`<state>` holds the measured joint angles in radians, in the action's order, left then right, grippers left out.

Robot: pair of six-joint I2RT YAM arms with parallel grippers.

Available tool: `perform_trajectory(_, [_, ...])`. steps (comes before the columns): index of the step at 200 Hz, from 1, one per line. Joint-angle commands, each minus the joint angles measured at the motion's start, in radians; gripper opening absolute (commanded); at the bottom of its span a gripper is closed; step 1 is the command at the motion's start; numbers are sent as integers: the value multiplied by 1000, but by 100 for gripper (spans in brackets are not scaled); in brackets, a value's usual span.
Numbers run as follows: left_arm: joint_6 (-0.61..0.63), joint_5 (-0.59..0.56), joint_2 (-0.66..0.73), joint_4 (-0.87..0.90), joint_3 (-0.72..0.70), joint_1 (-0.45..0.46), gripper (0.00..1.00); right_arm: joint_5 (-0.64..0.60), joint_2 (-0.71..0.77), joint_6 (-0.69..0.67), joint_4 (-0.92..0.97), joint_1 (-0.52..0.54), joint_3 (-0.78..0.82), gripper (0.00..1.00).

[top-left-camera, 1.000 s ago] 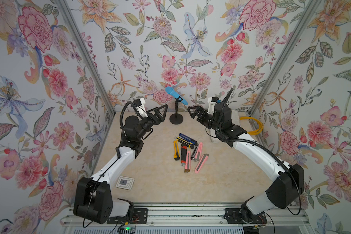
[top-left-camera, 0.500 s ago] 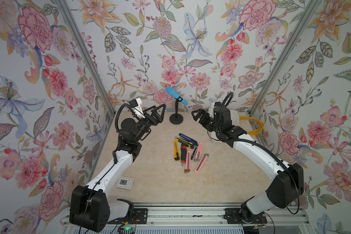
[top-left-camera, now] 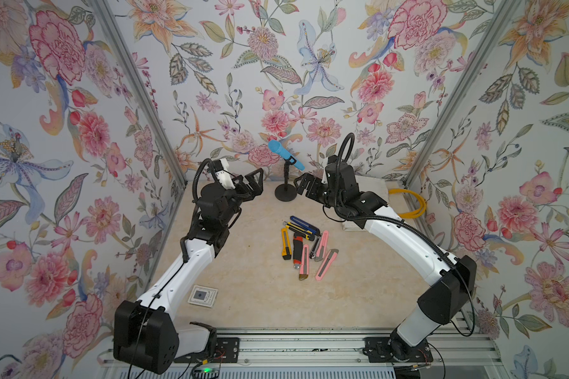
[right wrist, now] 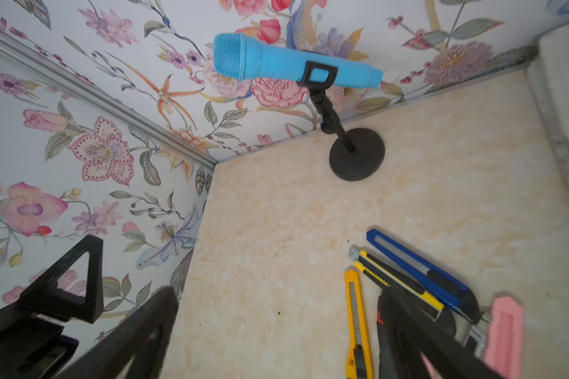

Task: Place the art knife into the pouch
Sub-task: Adjust the utility knife at the center of the board.

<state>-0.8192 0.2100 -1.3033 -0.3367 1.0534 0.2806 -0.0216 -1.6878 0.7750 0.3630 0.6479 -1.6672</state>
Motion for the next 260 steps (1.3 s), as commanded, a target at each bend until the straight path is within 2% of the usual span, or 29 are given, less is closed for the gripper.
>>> perform_trajectory(1, [43,-53,-25,90,-17,1,100,146,-16,93,-65,-93,62,100])
perform_trajectory(12, [45,-47,-54,121,-9,1,100,204,-28,167,-122,-134,121,100])
perform_trajectory(24, [45,-39,-87,151,1,2,100,189,-31,192,-138,-158,162,100])
perform_trajectory(42, [64,-31,-137,203,29,8,100,45,-13,120,-85,-159,177,100])
perform_trajectory(60, [101,-40,-196,282,79,18,100,-130,-29,21,101,-175,109,100])
perform_trajectory(67, [118,-38,-222,314,103,22,100,-152,-42,-3,148,-191,91,100])
perform_trajectory(100, [173,11,-393,473,223,67,100,-158,-46,6,175,-263,152,98])
perform_trajectory(116, [169,27,-457,523,246,97,100,-201,-33,26,176,-278,201,98])
perform_trajectory(142, [146,36,-536,550,244,147,100,-184,-13,67,176,-323,276,97])
perform_trajectory(182, [111,-13,-603,565,235,228,98,-159,-5,33,176,-368,311,97])
perform_trajectory(217, [104,-30,-645,600,241,273,87,-136,-16,21,186,-399,325,96])
perform_trajectory(260, [92,-132,-668,636,225,284,84,-126,-17,-4,189,-425,332,95])
